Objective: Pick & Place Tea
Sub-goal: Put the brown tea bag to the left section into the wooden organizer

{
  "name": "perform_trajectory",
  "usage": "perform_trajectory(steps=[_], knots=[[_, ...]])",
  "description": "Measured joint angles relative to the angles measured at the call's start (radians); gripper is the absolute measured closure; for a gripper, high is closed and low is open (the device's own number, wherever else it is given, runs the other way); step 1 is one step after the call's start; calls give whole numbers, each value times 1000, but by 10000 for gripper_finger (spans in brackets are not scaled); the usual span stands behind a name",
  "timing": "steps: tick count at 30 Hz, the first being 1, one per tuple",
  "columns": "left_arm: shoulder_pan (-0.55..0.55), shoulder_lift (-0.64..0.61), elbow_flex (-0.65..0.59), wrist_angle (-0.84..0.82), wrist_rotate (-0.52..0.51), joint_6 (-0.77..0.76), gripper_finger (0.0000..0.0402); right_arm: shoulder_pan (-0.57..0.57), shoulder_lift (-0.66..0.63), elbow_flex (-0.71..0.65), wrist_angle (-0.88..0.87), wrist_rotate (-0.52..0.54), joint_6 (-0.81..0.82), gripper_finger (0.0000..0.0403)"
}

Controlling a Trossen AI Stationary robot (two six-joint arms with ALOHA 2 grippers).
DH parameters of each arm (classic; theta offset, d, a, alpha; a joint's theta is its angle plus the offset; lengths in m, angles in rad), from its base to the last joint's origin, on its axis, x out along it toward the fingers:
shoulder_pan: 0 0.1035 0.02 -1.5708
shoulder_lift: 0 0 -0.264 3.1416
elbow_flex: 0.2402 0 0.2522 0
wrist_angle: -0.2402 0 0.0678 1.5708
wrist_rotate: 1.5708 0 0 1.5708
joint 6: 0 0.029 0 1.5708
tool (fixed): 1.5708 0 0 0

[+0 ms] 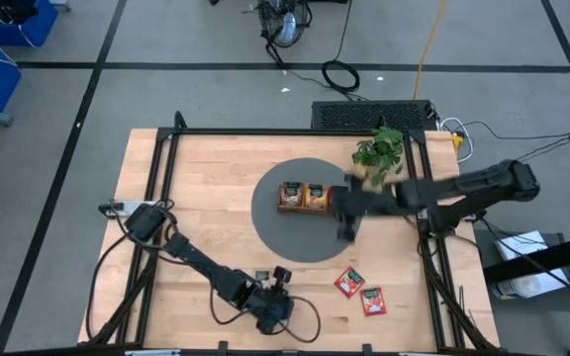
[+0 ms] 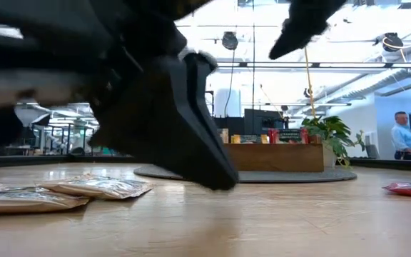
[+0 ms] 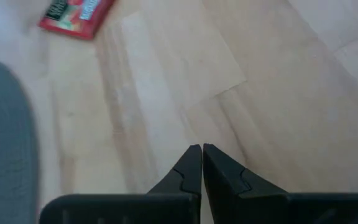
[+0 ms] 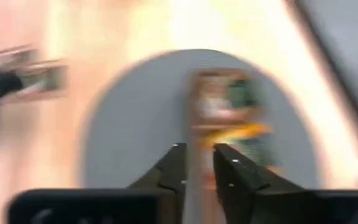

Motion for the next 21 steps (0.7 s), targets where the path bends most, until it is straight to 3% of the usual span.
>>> perform_trajectory(steps=[4,9,14,18,21], knots=[[-33,-31,-1,-42,-127,35,380,175,-15,-177,271,-14,-19,394],[-68,-69,0,-117,-314,79,380,298,15,-430,822,-9,-72,384],[-81,-90,-2,-205,-345,84,380,346,80,-651,1341,-7,-89,400],[-69,-110,-24,-237,-363,82,380,346,135,-744,1510,-7,-74,400],[-62,-124,-56,-229,-373,65,380,345,149,-751,1536,-4,-63,402]])
